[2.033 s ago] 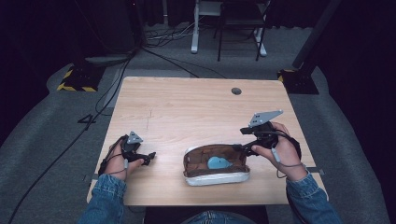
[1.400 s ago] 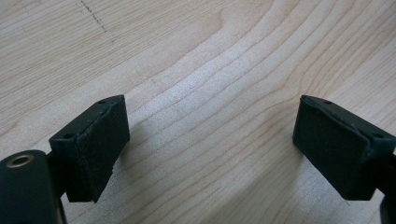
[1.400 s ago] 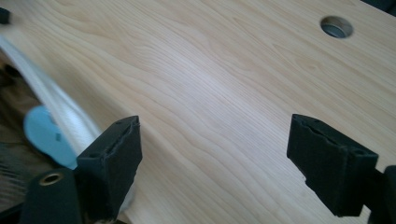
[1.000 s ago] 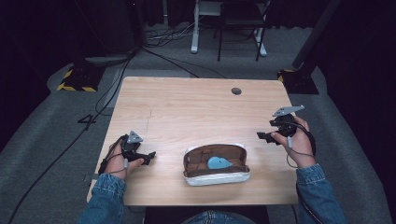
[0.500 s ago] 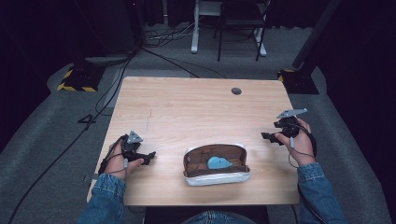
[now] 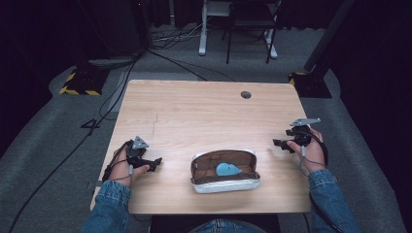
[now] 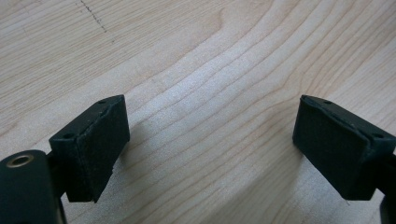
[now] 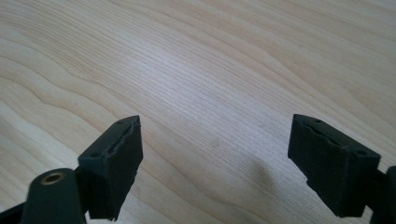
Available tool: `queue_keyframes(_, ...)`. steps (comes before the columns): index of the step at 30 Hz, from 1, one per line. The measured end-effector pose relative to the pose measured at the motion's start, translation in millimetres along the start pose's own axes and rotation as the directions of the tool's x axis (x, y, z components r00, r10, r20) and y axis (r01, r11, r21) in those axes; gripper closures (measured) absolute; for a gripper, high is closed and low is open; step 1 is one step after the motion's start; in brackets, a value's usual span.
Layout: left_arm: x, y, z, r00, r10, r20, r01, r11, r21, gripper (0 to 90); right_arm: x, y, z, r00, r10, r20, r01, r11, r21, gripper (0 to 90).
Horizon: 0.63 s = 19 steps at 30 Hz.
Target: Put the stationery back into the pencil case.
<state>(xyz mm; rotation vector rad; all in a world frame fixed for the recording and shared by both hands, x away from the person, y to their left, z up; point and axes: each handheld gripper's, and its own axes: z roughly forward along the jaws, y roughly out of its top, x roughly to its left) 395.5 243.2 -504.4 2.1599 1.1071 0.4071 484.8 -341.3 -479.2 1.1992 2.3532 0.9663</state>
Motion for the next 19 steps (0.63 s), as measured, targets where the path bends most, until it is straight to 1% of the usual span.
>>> queue_keyframes(2, 0.0, 0.0, 0.0, 1.0, 0.0, 0.0, 0.0, 1.0, 0.0, 11.1, -1.6, -3.6, 3.2, 1.0, 0.004, 0.003, -0.004, 1.0, -0.009, 18.6)
queue_keyframes(8, 0.0, 0.0, 0.0, 1.0, 0.0, 0.0, 0.0, 1.0, 0.0, 11.1, -4.5, -12.0, 13.0, 0.9999, 0.011, 0.009, -0.011, 1.0, -0.001, 17.8)
queue_keyframes(10, 0.0, 0.0, 0.0, 1.0, 0.0, 0.0, 0.0, 1.0, 0.0, 11.1, -4.7, -13.4, 15.0, 0.9998, 0.006, 0.021, -0.006, 1.0, -0.016, 17.6)
queue_keyframes(15, 0.0, 0.0, 0.0, 1.0, 0.0, 0.0, 0.0, 1.0, 0.0, 11.1, -5.0, -15.3, 19.0, 0.9983, 0.028, 0.05, -0.025, 0.998, -0.054, 14.8)
queue_keyframes(17, 0.0, 0.0, 0.0, 1.0, 0.0, 0.0, 0.0, 1.0, 0.0, 11.1, -5.0, -14.8, 19.4, 0.9981, 0.027, 0.055, -0.024, 0.998, -0.052, 14.2)
queue_keyframes(19, 0.0, 0.0, 0.0, 1.0, 0.0, 0.0, 0.0, 1.0, 0.0, 11.2, -4.0, -14.1, 20.2, 0.9974, 0.035, 0.063, -0.032, 0.998, -0.052, 13.6)
